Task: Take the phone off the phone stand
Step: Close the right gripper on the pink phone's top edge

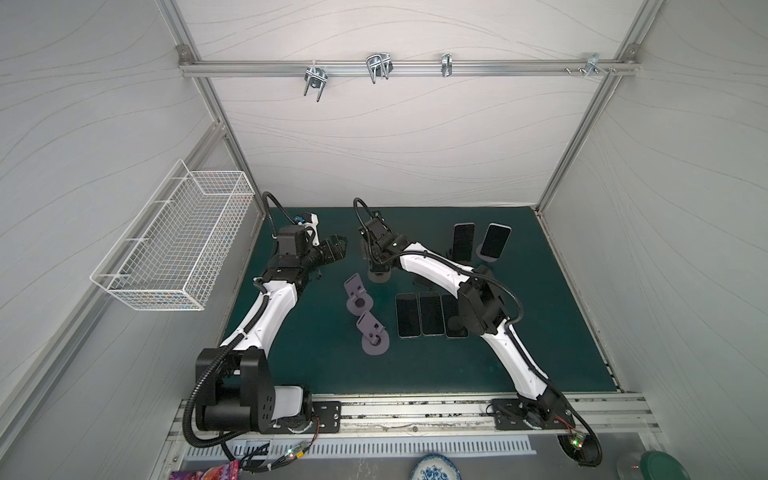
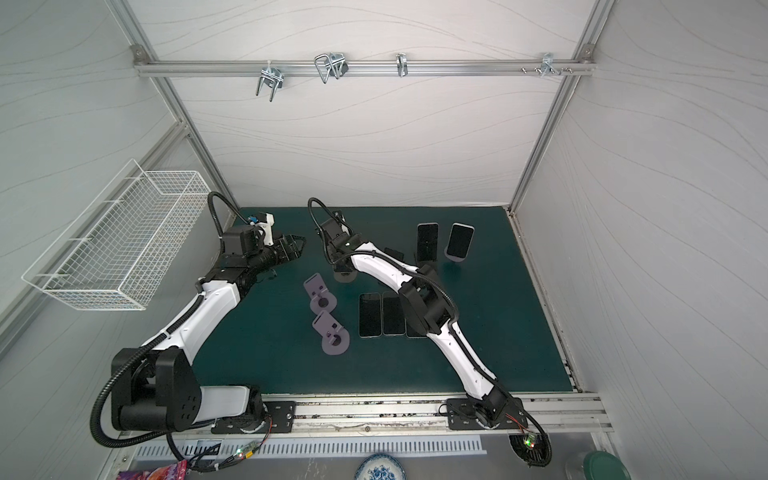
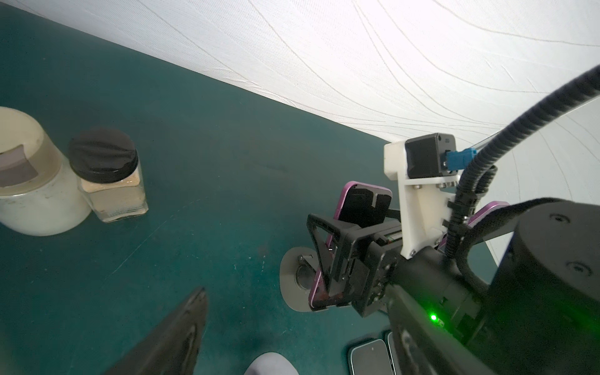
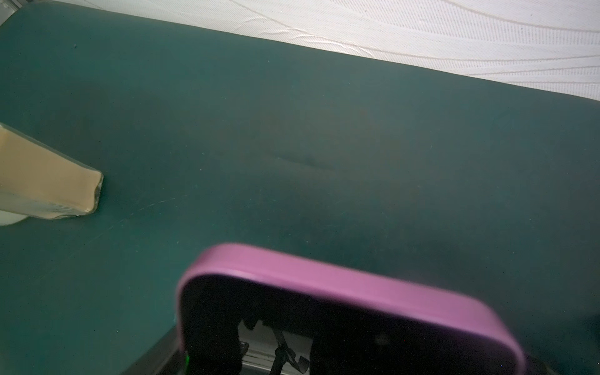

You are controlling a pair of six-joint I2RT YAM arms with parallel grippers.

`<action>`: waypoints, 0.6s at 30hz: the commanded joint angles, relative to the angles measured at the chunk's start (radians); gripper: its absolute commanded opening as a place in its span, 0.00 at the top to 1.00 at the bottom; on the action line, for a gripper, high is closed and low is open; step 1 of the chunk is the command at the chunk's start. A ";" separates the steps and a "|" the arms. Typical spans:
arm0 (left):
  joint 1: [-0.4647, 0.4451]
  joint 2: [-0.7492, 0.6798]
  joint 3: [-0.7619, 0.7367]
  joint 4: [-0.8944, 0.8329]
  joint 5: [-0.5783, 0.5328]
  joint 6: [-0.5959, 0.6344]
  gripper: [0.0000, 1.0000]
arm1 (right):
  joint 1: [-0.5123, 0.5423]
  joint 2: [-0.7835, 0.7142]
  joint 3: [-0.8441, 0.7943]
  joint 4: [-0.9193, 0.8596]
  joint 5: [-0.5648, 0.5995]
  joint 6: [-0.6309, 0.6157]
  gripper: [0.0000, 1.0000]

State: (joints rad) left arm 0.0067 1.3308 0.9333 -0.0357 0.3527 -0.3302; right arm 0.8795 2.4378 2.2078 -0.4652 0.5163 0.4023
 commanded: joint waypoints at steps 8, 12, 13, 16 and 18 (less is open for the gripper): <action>0.007 0.005 0.042 0.046 0.014 -0.011 0.13 | 0.004 -0.040 0.043 -0.048 0.005 0.000 0.21; 0.010 0.005 0.042 0.058 0.038 -0.015 0.13 | 0.000 -0.038 0.049 -0.057 0.000 0.002 0.23; 0.012 0.005 0.041 0.062 0.043 -0.017 0.13 | 0.000 -0.038 0.049 -0.058 0.000 0.002 0.23; 0.016 0.005 0.041 0.065 0.048 -0.022 0.13 | 0.000 -0.044 0.049 -0.060 0.000 0.005 0.24; 0.019 0.004 0.039 0.067 0.051 -0.024 0.13 | -0.002 -0.049 0.044 -0.058 -0.001 0.006 0.24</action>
State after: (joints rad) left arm 0.0151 1.3308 0.9333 -0.0227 0.3805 -0.3420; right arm 0.8795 2.4374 2.2265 -0.4881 0.5117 0.4019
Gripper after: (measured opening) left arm 0.869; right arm 0.760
